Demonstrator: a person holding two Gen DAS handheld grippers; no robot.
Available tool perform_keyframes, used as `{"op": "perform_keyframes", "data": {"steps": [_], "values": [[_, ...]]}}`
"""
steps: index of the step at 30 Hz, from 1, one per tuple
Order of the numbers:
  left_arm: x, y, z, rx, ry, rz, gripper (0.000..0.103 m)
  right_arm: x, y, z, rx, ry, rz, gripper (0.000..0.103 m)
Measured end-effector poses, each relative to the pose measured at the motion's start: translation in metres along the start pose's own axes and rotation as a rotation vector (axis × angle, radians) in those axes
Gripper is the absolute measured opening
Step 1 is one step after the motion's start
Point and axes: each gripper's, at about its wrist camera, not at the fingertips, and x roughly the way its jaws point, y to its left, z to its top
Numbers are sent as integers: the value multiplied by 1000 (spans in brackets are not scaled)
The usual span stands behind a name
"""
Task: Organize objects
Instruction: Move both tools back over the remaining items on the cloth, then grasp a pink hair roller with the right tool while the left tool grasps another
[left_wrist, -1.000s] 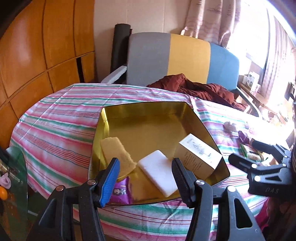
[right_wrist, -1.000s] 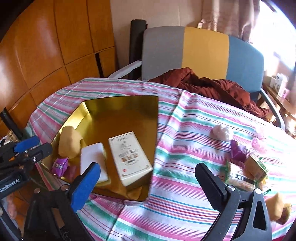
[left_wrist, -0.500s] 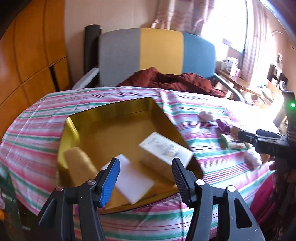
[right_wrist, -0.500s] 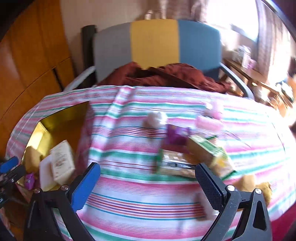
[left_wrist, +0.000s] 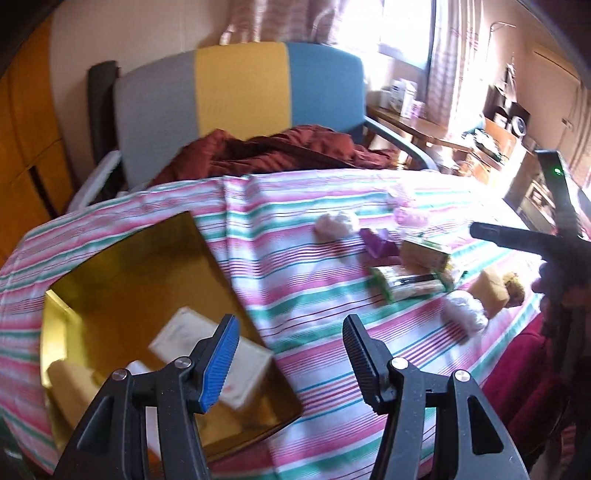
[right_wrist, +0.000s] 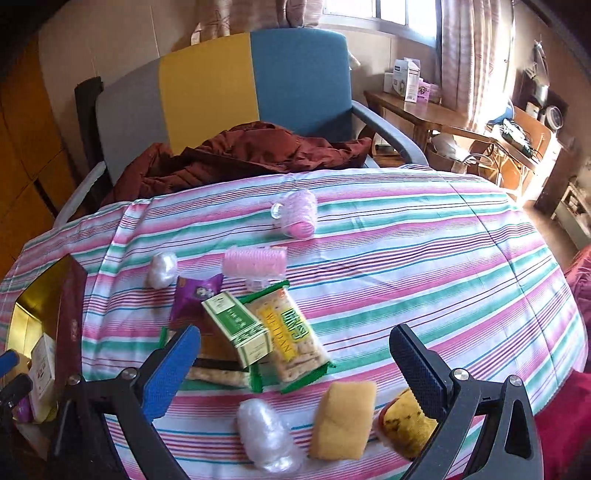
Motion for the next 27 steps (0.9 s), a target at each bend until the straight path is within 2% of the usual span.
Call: {"op": "perform_keyframes", "data": {"steps": [9, 17, 21, 23, 25, 26, 27], "values": [[40, -36, 39, 32, 53, -68, 59, 53, -30, 59, 42, 31, -8, 103], [65, -41, 55, 25, 76, -76, 59, 136, 1, 111, -97, 130, -23, 103], [77, -39, 60, 18, 95, -77, 59, 172, 8, 125, -68, 197, -14, 103], [81, -40, 63, 20, 99, -76, 59, 188, 10, 128, -69, 233, -42, 102], [85, -41, 66, 19, 104, -82, 59, 198, 11, 128, -80, 263, -38, 67], [86, -42, 68, 19, 103, -85, 59, 198, 9, 128, -75, 260, -31, 61], [87, -42, 69, 20, 102, -88, 59, 194, 7, 127, -74, 252, -21, 61]]}}
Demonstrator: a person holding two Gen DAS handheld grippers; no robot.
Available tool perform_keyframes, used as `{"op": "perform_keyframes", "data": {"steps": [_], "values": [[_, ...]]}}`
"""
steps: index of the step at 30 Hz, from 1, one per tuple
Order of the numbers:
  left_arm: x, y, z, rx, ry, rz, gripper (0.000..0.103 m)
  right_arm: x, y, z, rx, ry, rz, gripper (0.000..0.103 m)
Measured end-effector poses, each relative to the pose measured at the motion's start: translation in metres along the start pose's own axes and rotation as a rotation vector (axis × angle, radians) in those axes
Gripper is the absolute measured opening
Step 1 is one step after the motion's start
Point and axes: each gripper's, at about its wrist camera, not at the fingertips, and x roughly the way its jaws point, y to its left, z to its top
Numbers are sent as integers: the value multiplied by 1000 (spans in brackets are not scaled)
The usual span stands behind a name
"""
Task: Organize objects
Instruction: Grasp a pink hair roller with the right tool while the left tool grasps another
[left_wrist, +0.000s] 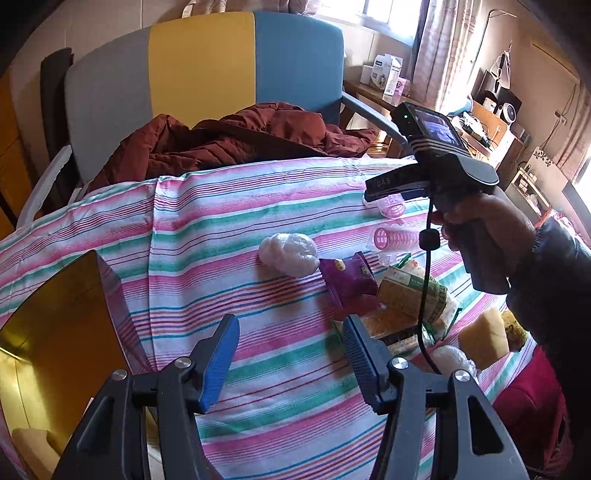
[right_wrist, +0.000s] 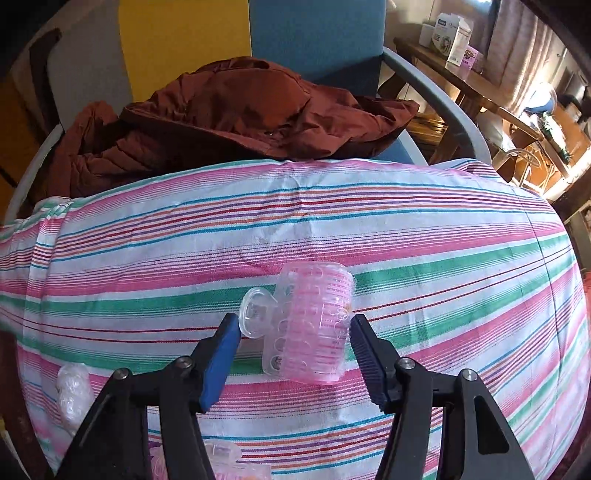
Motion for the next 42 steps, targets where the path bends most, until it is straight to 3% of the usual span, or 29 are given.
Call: {"op": "perform_keyframes", "data": {"steps": [5, 13, 18, 21, 31, 32, 35, 39, 42], "values": [[10, -8, 12, -8, 18, -42, 59, -35, -19, -21, -11, -70, 34, 60], [39, -50, 48, 17, 58, -126, 59, -97, -82, -68, 140, -251, 54, 60], [68, -81, 69, -6, 111, -176, 78, -94, -103, -79, 221, -269, 103, 60], [85, -95, 78, -10, 130, -167, 84, -100, -109, -79, 234, -295, 124, 60], [145, -122, 85, 27, 216, -51, 83, -112, -117, -81, 251, -339, 171, 61], [148, -123, 85, 29, 209, -55, 73, -113, -115, -81, 243, -341, 165, 61], [142, -122, 85, 34, 180, -82, 73, -110, -111, -81, 219, -336, 165, 61], [106, -115, 85, 37, 80, -120, 73, -112, -106, -82, 187, -360, 160, 61], [79, -98, 82, -9, 50, -133, 73, -113, -101, -82, 166, -372, 163, 61]]}}
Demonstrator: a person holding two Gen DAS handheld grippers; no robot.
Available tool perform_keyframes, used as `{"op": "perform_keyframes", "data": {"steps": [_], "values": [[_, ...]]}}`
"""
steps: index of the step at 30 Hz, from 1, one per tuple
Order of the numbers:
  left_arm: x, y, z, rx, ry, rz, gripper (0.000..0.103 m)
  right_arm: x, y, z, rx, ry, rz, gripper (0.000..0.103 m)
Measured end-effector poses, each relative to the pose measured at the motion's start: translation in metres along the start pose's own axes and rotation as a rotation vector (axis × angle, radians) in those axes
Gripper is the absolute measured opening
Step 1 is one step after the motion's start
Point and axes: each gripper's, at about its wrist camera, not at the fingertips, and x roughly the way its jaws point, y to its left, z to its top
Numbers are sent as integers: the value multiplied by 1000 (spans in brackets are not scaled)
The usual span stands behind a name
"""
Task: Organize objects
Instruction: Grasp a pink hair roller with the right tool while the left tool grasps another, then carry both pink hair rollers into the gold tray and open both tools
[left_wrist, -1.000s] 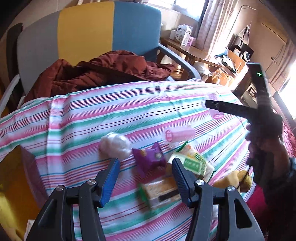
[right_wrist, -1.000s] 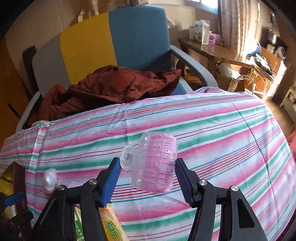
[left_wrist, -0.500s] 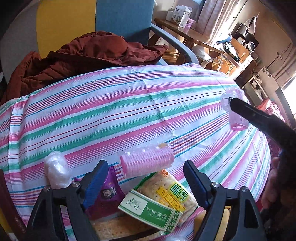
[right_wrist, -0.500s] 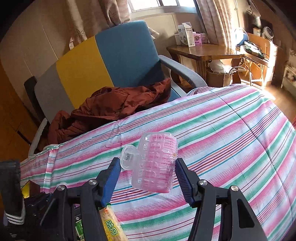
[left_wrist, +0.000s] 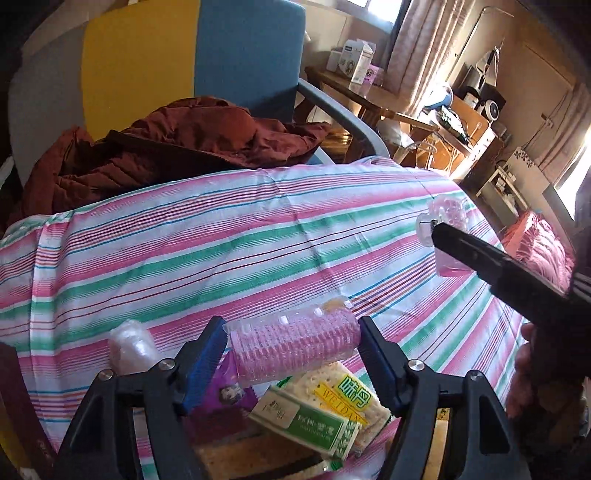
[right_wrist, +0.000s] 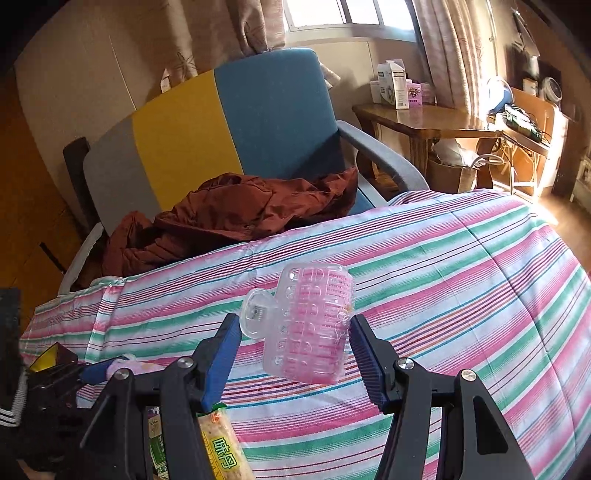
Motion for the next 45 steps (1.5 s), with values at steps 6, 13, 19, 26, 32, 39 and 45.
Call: {"op": "perform_keyframes", "data": {"steps": [6, 13, 19, 26, 32, 39, 45], "values": [[-76, 39, -32, -25, -104, 54, 73, 3, 23, -6, -80, 12, 21, 61], [-153, 117, -76, -120, -186, 152, 73, -12, 88, -21, -170, 59, 105, 61], [-193, 194, -118, -237, -210, 239, 73, -32, 175, -41, -263, 87, 246, 61], [-215, 284, -162, -388, -191, 324, 73, -29, 291, -75, -377, 194, 419, 61], [-215, 343, -174, -482, -166, 354, 73, 3, 386, -109, -462, 342, 476, 61], [-210, 374, -170, -529, -152, 277, 73, 44, 434, -126, -489, 390, 396, 61], [-186, 369, -147, -527, -142, 178, 73, 60, 445, -126, -580, 324, 256, 61]]}}
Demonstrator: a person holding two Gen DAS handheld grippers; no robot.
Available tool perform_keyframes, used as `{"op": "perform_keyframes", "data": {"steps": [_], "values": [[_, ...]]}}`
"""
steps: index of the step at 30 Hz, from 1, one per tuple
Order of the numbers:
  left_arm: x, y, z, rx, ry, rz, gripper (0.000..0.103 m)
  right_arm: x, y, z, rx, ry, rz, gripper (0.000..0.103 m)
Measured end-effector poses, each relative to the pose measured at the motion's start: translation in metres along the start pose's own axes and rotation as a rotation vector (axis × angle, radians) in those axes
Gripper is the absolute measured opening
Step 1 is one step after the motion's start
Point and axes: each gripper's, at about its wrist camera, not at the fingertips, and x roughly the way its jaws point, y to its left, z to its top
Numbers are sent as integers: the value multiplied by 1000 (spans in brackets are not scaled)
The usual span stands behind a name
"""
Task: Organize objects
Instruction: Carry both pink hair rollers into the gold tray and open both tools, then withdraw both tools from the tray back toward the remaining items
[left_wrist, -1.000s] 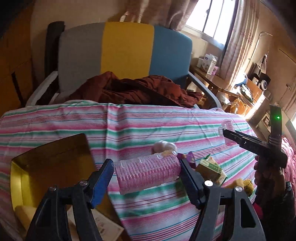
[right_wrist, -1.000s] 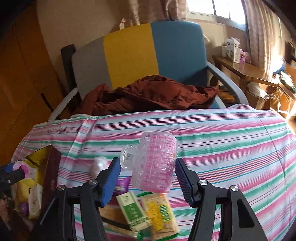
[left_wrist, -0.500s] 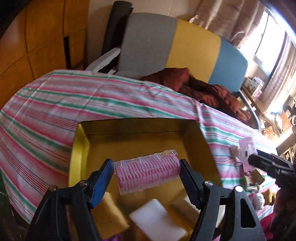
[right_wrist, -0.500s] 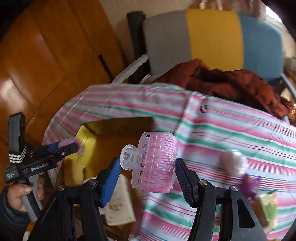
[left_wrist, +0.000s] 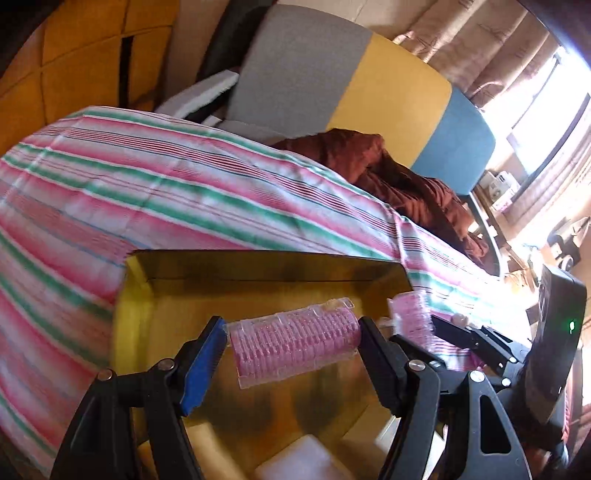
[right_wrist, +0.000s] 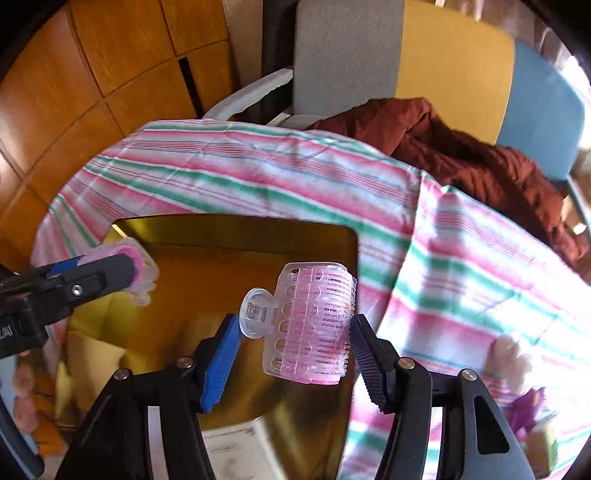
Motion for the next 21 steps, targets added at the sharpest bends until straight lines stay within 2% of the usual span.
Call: {"op": "perform_keyframes", "data": {"steps": [4, 7, 10, 15, 21], "values": [[26, -13, 8, -43, 40, -50, 74, 1, -10, 6, 13, -12, 6, 65], [35, -17, 10, -70, 43, -63, 81, 0, -15, 6, 38, -24, 9, 70], [31, -12, 8, -99, 29, -70, 82, -7, -21, 3, 69, -53, 19, 84], [6, -5, -2, -94, -13, -17, 82, -25, -29, -6, 112, -82, 29, 90], [-35, -5, -37, -30, -82, 61, 82, -46, -33, -34, 159, -102, 23, 98]]}}
